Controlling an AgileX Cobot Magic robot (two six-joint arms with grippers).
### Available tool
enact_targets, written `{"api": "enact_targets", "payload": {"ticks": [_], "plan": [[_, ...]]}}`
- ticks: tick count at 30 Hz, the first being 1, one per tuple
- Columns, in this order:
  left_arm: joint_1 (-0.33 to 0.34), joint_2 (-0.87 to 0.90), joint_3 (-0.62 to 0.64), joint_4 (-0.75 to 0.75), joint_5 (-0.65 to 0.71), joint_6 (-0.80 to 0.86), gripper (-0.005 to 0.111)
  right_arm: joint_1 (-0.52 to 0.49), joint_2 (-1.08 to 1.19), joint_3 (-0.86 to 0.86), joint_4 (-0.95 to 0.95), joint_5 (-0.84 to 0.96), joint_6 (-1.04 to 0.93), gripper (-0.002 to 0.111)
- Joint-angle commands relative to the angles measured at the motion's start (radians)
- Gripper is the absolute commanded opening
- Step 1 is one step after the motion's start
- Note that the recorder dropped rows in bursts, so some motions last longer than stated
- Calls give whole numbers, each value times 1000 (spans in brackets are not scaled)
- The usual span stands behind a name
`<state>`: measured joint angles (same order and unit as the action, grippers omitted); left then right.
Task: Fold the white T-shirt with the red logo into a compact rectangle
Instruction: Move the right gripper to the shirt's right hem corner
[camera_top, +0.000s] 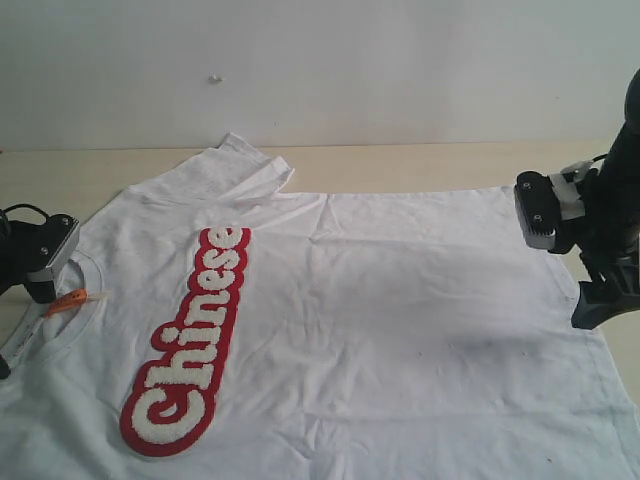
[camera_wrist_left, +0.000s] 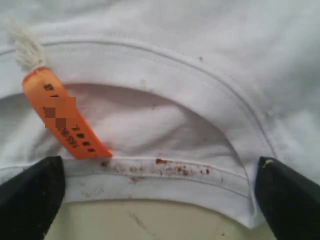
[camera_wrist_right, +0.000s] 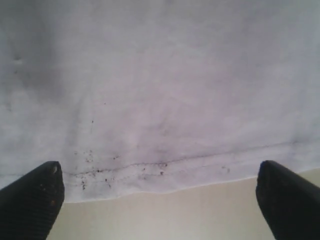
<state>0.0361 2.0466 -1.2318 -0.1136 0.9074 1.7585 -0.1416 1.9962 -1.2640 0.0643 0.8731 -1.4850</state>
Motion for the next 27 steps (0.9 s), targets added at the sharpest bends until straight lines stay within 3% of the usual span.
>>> {"api": "enact_targets", "payload": {"ticks": [1,27], "plan": [[-1,11,-1,1,-16,-9,105,-16,35,-11,-8,-11,-24,105],[-1,11,-1,1,-16,-9,105,-23,105,-9,-44,-34,-43,105]]}}
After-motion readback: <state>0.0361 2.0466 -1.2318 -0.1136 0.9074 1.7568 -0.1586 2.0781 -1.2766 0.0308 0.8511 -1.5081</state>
